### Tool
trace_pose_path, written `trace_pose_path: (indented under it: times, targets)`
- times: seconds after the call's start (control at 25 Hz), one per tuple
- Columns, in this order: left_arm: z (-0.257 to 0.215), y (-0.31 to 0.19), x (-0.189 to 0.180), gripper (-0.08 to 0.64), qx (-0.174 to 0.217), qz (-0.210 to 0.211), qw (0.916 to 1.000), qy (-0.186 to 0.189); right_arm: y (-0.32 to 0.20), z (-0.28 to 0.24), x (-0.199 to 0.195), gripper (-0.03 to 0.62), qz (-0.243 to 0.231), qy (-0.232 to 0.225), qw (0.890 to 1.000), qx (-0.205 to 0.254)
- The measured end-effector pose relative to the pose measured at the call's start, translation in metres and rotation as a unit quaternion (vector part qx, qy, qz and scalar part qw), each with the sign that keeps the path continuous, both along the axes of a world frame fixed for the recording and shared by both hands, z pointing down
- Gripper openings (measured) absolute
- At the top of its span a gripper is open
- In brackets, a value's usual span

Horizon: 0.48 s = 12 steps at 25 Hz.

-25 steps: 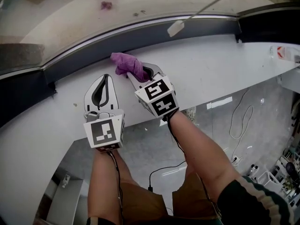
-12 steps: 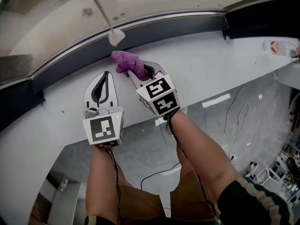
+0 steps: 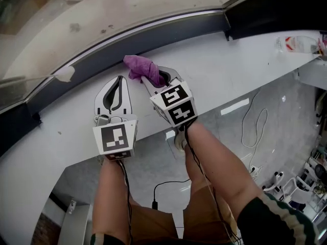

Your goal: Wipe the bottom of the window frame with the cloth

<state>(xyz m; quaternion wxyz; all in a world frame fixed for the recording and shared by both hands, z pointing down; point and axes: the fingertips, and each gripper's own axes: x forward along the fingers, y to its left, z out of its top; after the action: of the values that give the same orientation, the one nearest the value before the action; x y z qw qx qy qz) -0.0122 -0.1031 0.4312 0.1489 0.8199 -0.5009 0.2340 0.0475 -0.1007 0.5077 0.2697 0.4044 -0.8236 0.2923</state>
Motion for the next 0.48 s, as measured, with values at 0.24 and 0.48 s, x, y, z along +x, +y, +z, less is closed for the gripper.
trace_pose_path:
  times: [0.24,0.48]
  targets:
    - [0.004,-0.008,0.041,0.009,-0.003,0.013,0.9999,0.003,-0.005,0.003,0.043,0.104,0.018,0.004,1.000,0.008]
    - [0.009,-0.010,0.078,0.009,-0.004,0.028,0.9996,0.005,-0.008,0.006,0.080,0.104,0.031,0.005,0.999,0.010]
